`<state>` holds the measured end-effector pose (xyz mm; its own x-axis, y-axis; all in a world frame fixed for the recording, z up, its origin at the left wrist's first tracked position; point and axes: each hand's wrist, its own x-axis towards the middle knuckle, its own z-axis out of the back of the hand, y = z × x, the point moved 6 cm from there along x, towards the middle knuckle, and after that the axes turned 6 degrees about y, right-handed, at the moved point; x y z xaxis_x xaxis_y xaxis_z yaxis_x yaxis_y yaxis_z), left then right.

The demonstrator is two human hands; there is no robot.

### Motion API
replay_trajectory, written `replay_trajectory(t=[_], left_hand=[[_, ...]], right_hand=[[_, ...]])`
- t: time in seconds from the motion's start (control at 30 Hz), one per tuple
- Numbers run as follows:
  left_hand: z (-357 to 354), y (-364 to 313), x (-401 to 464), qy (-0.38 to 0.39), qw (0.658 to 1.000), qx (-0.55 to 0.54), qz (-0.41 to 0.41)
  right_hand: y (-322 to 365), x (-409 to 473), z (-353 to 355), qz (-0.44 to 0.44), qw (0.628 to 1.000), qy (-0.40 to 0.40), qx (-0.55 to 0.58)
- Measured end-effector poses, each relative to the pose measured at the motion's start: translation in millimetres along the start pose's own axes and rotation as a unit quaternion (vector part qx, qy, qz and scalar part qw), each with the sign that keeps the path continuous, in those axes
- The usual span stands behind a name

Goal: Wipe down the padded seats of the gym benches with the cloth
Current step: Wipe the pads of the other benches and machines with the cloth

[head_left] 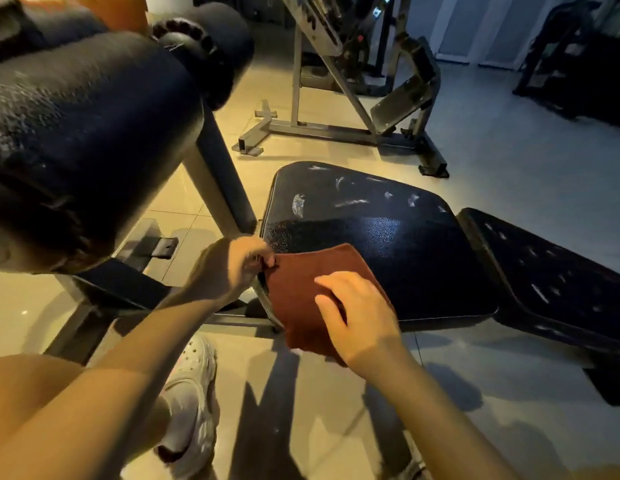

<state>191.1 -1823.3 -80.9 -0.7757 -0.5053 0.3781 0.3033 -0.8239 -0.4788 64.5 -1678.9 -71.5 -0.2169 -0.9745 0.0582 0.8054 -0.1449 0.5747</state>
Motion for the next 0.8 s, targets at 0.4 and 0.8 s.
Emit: replay_trajectory(t=[0.4,0.8], left_hand=[[28.2,17.1,-42.4,-0.268,0.933,-0.016,0.238],[-8.8,13.3,-4.5,-0.234,0.937,-0.132,0.221]], right_hand=[[33.9,95.9,-66.7,0.076,0.961,0.106,-0.243],[-62.8,78.2,-11.0,-0.098,0.977,0.059,-0.182]])
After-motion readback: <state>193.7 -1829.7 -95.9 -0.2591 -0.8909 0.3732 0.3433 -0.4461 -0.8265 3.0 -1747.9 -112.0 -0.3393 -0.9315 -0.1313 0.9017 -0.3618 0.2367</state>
